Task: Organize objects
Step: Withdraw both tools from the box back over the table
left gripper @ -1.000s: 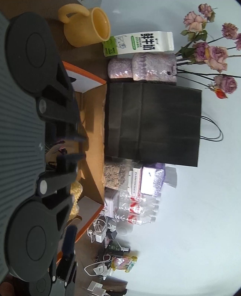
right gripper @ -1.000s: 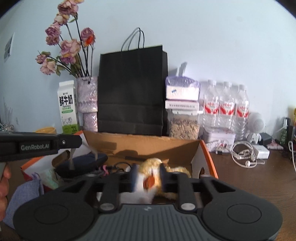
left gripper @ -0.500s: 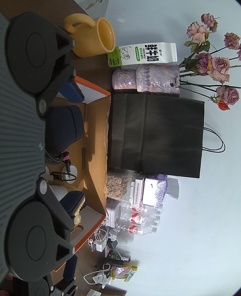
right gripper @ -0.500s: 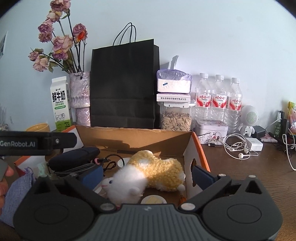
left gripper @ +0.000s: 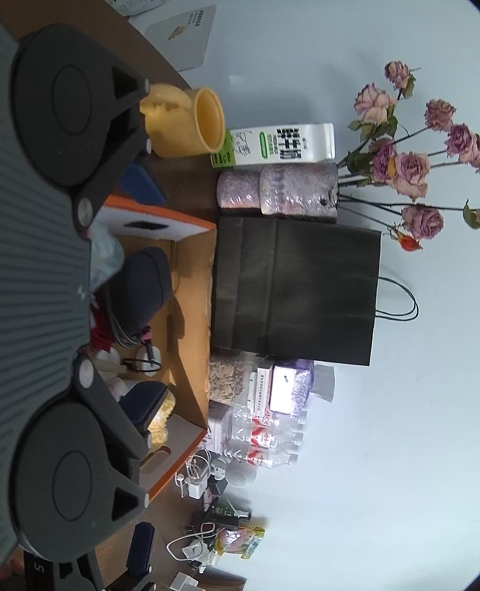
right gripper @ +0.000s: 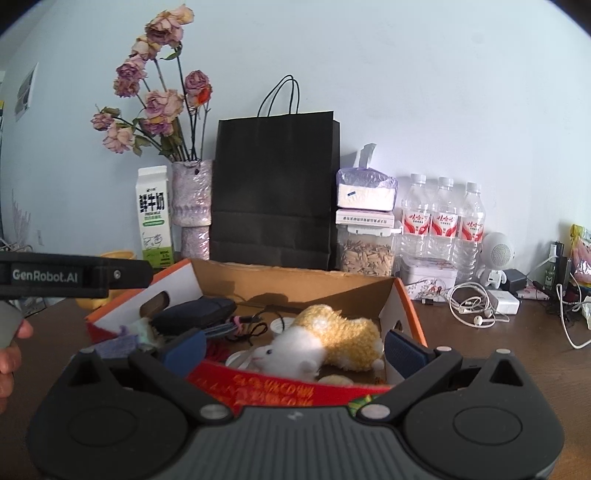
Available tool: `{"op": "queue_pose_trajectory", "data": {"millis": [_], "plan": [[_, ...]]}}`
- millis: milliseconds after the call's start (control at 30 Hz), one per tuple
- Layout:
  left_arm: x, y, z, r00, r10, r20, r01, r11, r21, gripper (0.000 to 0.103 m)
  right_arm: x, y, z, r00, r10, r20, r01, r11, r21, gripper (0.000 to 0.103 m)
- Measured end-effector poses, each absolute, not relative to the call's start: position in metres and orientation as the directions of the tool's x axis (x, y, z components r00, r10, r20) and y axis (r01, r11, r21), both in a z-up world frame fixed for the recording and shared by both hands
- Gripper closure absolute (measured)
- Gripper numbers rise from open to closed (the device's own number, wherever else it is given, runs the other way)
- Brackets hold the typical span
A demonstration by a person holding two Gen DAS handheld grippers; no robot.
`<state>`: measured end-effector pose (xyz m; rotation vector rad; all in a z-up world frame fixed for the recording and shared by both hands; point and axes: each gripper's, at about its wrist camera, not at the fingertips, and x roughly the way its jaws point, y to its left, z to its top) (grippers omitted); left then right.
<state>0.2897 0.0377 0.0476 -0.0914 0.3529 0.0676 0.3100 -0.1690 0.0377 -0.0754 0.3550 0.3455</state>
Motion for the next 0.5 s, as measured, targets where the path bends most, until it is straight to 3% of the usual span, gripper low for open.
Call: {"op": "queue_pose_trajectory", "data": {"millis": [500], "plan": [[0.199, 0.077, 0.028, 0.905, 0.097, -0.414, -0.119, 0.992, -0.028, 0.000, 0.228, -0.149, 0.012, 0.815, 0.364, -0.451, -0.419, 0.908, -0.026, 0.000]]}}
